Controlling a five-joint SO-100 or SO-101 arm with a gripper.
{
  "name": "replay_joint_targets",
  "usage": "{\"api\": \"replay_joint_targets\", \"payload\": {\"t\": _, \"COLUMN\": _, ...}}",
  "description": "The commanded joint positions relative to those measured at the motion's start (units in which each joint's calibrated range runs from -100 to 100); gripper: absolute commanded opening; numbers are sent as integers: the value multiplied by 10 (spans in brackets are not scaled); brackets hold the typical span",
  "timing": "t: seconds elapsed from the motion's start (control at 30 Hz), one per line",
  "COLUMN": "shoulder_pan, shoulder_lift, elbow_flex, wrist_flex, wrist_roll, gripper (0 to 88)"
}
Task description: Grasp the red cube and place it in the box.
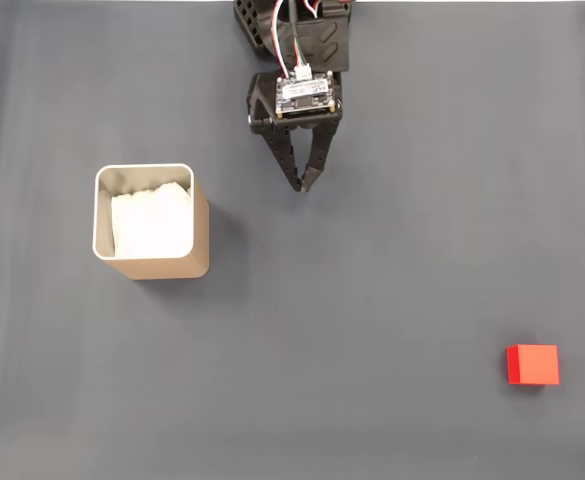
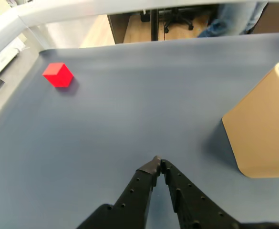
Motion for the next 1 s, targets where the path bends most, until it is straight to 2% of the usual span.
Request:
{"api": "replay_joint_targets", "payload": {"t": 0.0, "shoulder_pan": -14, "shoulder_lift": 39, "elbow_flex": -81, "wrist_flex": -24, "wrist_roll": -5, "gripper": 2}}
{"api": "replay_joint_targets", "payload": {"t": 0.53, "shoulder_pan": -92, "shoulder_lift": 367, "elbow_flex": -447, "wrist_flex": 18, "wrist_roll": -17, "gripper": 2}}
{"api": "replay_joint_targets", "payload": {"t": 0.97, "shoulder_pan": -165, "shoulder_lift": 534, "elbow_flex": -613, "wrist_flex": 50, "wrist_roll": -17, "gripper": 8}}
